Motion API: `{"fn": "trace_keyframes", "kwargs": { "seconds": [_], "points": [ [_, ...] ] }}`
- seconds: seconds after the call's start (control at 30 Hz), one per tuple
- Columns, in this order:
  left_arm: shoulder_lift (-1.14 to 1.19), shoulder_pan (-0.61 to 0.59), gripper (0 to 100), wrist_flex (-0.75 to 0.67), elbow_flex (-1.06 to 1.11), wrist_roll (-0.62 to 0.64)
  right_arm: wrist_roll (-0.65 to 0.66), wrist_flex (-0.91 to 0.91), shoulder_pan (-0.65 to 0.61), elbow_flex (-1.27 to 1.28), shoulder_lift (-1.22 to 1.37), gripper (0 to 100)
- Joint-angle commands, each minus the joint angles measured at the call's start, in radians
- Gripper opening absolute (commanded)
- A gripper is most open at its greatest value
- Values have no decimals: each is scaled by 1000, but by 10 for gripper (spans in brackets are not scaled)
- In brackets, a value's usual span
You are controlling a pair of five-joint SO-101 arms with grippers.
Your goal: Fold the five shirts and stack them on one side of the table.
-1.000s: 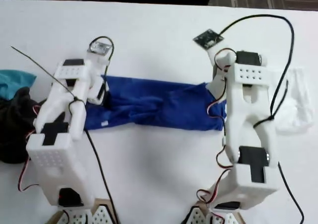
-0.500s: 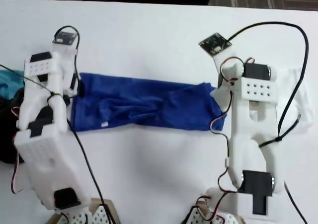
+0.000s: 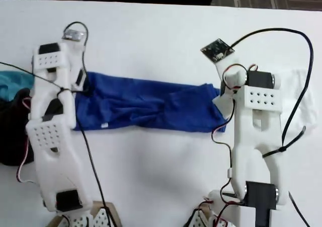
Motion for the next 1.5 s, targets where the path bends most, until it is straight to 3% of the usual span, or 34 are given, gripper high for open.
{"fn": "trace_keyframes", "kwargs": {
  "seconds": [0.0, 0.1, 0.3, 0.57, 0.77, 1.33, 1.47],
  "points": [
    [37, 64, 229, 112, -42, -12, 0, -2, 5, -3, -56, 24],
    [63, 71, 191, 160, -73, -17, 0, -2, 7, -6, -56, 24],
    [112, 64, 22, 216, -150, -58, 0, 4, 15, 18, -134, 22],
    [106, 55, 54, 272, -305, -58, 68, -51, 13, 203, -325, 22],
    [106, -2, 241, 272, -323, -57, 91, -53, 13, 276, -360, 22],
    [173, -57, 223, 175, -314, -69, 91, -48, 15, 279, -360, 22],
    [245, -58, 222, 210, -352, -80, 91, -50, 13, 279, -360, 22]
  ]
}}
